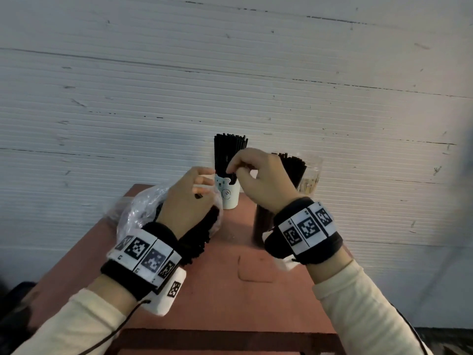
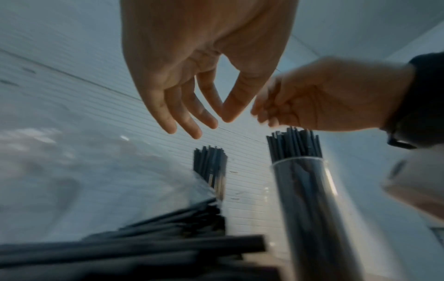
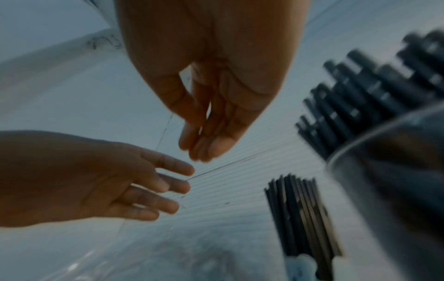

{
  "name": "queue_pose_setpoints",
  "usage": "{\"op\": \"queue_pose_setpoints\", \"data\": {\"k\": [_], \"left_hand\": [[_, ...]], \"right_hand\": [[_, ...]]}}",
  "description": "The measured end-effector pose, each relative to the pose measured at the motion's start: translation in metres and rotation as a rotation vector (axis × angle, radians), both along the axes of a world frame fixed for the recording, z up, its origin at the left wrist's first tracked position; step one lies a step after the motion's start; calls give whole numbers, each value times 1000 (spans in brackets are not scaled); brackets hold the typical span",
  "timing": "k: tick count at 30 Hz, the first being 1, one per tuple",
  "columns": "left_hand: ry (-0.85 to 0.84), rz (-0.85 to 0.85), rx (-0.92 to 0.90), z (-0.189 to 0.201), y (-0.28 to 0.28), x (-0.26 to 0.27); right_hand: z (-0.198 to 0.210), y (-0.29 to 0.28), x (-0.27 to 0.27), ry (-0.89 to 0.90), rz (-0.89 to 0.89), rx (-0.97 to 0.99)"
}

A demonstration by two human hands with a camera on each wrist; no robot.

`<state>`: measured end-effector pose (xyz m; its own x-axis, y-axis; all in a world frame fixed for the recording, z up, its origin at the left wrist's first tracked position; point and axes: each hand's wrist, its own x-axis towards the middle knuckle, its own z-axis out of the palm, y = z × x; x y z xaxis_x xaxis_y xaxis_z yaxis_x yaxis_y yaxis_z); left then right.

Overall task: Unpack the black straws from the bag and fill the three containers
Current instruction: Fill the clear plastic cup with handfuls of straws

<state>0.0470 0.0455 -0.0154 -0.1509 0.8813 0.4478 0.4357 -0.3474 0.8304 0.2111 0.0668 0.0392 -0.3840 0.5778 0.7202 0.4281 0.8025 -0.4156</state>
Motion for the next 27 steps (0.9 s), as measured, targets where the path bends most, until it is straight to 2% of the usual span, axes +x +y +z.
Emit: {"op": "queue_pose_setpoints", "data": {"k": [3,6,8,11,14,17,21,24,27], "left_hand": [[114,141,19,1,-15,-38],[297,258,-7,-3,-17,-74],[384,237,-119,-4,-19,-93],[462,120,-239,-8,-20,-111],[485,103,-259,-10,-23,-118],[415,118,-209,-10,-24,-121],[328,147,-174,-11,-21,-124],[334,161,-186,-10,-18,-126],[337,157,-209,-11,-15,-127]], "right_hand": [[-17,-4,-28,-227,6,-278],[-35,-1,-58,-503,29,-438],[-45,-1,-77,-686,24,-491],[-55,-1,-100,-819,40,-527],[-64,4,-119,-896,18,-502],[-71,7,-130,-933,-30,-469],[-72,9,-134,-900,0,-440],[-68,12,-129,-875,31,-413],[-65,15,-120,-772,41,-406]]}}
